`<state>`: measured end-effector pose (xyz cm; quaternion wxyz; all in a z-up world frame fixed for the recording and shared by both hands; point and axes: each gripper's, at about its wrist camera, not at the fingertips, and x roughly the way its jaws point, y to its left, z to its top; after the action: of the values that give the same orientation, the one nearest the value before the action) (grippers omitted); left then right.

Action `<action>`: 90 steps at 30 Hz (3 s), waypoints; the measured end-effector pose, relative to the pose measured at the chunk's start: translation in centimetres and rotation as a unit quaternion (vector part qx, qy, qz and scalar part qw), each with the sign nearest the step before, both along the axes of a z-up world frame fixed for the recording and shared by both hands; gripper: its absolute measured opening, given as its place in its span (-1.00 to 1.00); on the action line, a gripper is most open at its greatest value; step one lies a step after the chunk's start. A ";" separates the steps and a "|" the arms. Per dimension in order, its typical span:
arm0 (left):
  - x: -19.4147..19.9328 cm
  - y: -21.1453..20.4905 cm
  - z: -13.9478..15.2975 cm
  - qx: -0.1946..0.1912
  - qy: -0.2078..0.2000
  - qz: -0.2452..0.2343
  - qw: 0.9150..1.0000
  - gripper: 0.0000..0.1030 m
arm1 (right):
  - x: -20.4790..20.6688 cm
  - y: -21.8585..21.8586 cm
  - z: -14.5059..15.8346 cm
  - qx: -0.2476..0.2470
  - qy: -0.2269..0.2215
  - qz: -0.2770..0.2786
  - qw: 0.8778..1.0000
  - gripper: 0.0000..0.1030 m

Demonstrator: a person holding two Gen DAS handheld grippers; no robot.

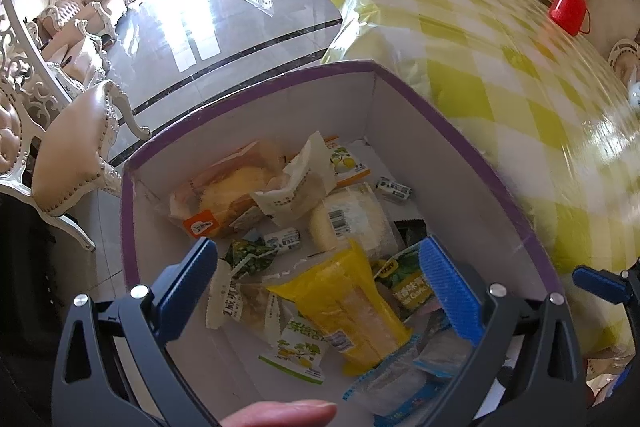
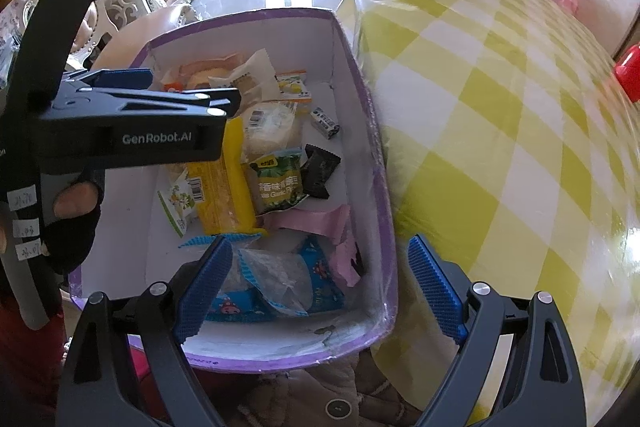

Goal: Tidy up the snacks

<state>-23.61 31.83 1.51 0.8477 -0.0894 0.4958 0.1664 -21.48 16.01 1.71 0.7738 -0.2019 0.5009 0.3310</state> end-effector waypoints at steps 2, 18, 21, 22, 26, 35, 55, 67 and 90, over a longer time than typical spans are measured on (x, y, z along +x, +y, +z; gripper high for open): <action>0.1 -0.3 0.1 0.003 0.001 -0.003 1.000 0.97 | 0.1 -0.3 0.2 0.003 -0.001 -0.003 1.000 0.68; 0.3 -1.3 0.0 0.019 -0.003 -0.008 1.000 0.97 | -0.1 -0.6 0.2 0.011 0.001 -0.009 1.000 0.68; 0.4 -1.4 0.1 0.019 -0.001 -0.010 1.000 0.97 | -0.2 -0.6 0.1 0.009 0.001 -0.007 1.000 0.68; 0.4 -1.3 0.1 0.014 0.000 -0.010 1.000 0.97 | -0.2 -0.6 0.1 0.009 0.001 -0.007 1.000 0.68; 0.4 -1.2 0.0 0.012 0.003 -0.008 1.000 0.97 | -0.2 -0.6 0.1 0.009 0.001 -0.007 1.000 0.68; 0.7 -1.4 -0.5 0.010 0.010 -0.015 1.000 0.97 | -0.5 -0.3 -0.3 0.006 0.002 -0.005 1.000 0.68; 0.7 -1.3 -0.8 0.005 0.012 -0.017 1.000 0.97 | -0.5 -0.2 -0.5 0.004 0.000 -0.005 1.000 0.68; 0.8 -1.4 -1.2 0.003 0.016 -0.018 1.000 0.97 | -0.5 -0.2 -0.5 0.004 0.000 -0.004 1.000 0.68; 0.4 -1.8 -0.7 0.041 -0.012 -0.006 0.999 0.97 | -0.7 0.0 -0.6 0.004 -0.001 -0.004 1.000 0.68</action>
<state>-23.18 30.01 0.82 0.8573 -0.0534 0.4791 0.1806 -22.15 16.00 1.12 0.7764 -0.1974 0.4993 0.3300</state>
